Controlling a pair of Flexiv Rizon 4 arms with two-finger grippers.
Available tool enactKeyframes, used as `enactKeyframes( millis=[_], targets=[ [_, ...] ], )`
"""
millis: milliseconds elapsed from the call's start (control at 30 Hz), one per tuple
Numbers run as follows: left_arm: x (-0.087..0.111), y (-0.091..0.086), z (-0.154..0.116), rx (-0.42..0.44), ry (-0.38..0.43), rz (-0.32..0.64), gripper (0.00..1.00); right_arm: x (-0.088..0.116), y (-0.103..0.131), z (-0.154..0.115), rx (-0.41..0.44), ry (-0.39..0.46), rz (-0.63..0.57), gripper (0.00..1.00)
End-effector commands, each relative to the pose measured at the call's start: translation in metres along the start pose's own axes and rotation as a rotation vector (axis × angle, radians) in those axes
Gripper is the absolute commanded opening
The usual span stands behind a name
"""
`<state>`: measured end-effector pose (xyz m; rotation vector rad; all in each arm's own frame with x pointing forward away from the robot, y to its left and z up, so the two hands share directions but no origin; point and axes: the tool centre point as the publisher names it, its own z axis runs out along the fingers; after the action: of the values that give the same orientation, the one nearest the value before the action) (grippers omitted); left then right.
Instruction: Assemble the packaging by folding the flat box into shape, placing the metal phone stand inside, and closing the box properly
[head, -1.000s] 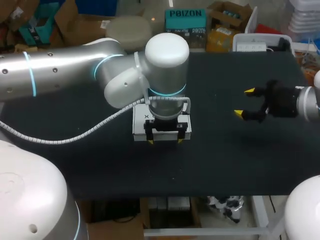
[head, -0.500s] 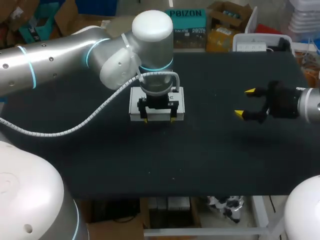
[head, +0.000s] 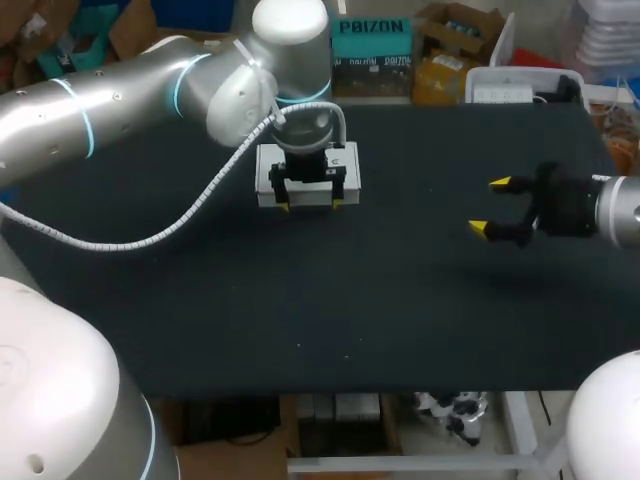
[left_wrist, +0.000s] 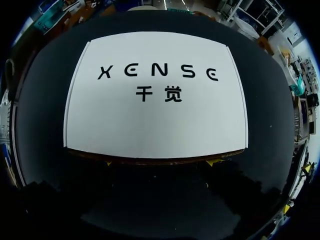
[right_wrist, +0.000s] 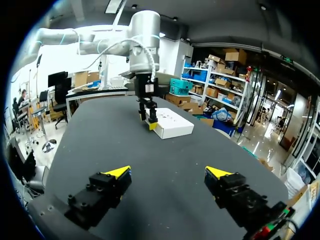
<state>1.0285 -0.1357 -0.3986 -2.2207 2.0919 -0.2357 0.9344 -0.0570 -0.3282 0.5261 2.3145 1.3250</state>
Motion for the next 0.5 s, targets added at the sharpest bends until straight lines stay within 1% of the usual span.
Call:
enactKeyframes(
  millis=[33, 133, 267, 400, 500],
  targets=[
    [-0.001, -0.033, 0.008, -0.086, 0.0, -0.002, 1.0, -0.001, -0.001, -0.001, -0.007, 0.003, 0.0, 1.0],
    [-0.004, -0.049, 0.012, -0.095, -0.004, -0.004, 1.0, -0.001, -0.001, -0.001, -0.007, 0.003, 0.0, 1.0],
    [-0.007, -0.066, 0.014, -0.1, 0.006, -0.006, 1.0, -0.001, -0.001, -0.001, -0.007, 0.003, 0.0, 1.0],
    [-0.01, -0.079, 0.016, -0.1, 0.011, -0.006, 1.0, -0.001, -0.001, -0.001, -0.007, 0.003, 0.0, 1.0],
    [-0.012, -0.081, 0.014, -0.089, 0.024, 0.001, 1.0, -0.001, -0.001, -0.001, -0.007, 0.003, 0.0, 1.0]
  ],
)
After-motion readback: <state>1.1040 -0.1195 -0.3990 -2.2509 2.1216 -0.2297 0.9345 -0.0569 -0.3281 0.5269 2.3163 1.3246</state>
